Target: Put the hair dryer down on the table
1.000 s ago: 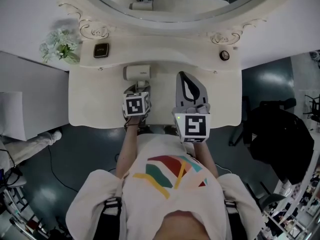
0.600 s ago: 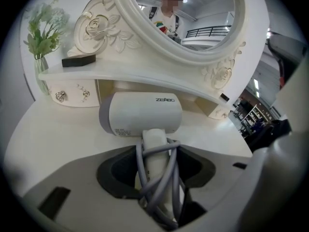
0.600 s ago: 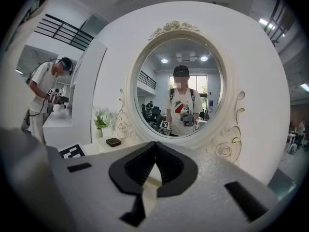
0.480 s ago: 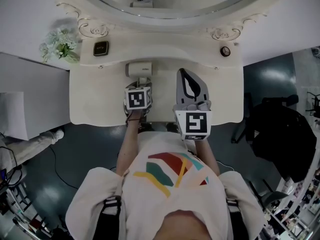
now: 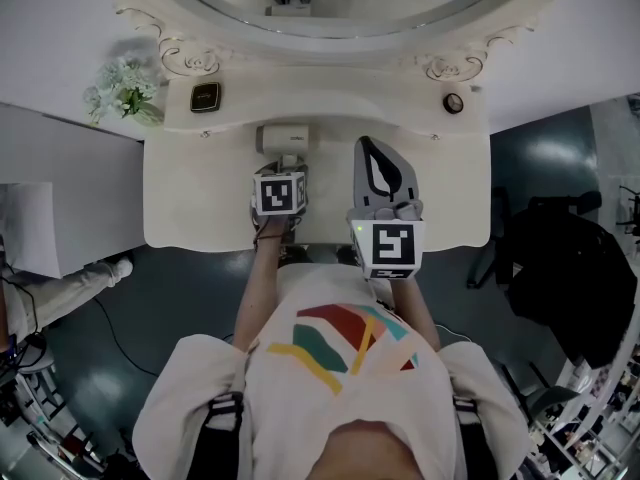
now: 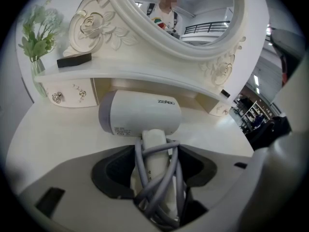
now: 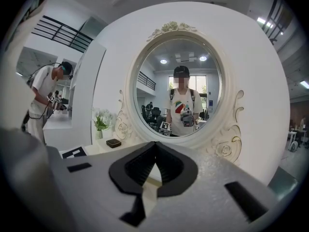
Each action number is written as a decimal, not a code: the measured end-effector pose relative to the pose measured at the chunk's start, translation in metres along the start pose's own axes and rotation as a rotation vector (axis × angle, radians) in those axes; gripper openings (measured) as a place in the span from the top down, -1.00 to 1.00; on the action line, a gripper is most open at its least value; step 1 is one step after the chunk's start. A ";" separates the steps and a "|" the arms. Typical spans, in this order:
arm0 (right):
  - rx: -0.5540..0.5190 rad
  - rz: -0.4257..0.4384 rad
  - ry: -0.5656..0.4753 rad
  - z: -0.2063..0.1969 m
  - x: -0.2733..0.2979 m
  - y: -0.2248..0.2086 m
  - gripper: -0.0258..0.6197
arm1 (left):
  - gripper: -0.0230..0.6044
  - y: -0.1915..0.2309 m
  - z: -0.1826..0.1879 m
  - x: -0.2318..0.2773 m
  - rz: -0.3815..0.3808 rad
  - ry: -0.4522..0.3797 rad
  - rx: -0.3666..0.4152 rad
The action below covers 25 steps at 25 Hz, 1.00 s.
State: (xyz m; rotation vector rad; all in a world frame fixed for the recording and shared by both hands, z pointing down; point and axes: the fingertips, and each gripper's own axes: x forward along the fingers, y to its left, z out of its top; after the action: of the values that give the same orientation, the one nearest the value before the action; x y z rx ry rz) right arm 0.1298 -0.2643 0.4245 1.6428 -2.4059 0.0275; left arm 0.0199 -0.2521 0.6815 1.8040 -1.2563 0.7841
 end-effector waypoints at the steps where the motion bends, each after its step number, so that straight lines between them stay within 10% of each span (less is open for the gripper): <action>1: 0.001 0.000 -0.001 0.000 0.000 0.000 0.92 | 0.16 0.000 0.000 0.000 -0.001 -0.003 -0.006; 14: 0.011 0.015 -0.017 0.003 -0.002 0.005 0.92 | 0.09 -0.012 0.039 -0.029 0.026 -0.130 0.058; 25: 0.016 0.012 -0.065 0.021 -0.001 0.004 0.92 | 0.09 -0.038 0.151 -0.136 0.038 -0.536 0.137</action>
State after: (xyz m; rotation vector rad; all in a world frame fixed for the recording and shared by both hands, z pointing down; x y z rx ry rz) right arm 0.1227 -0.2650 0.4039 1.6609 -2.4690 -0.0050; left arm 0.0196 -0.3123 0.4837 2.1960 -1.6062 0.4210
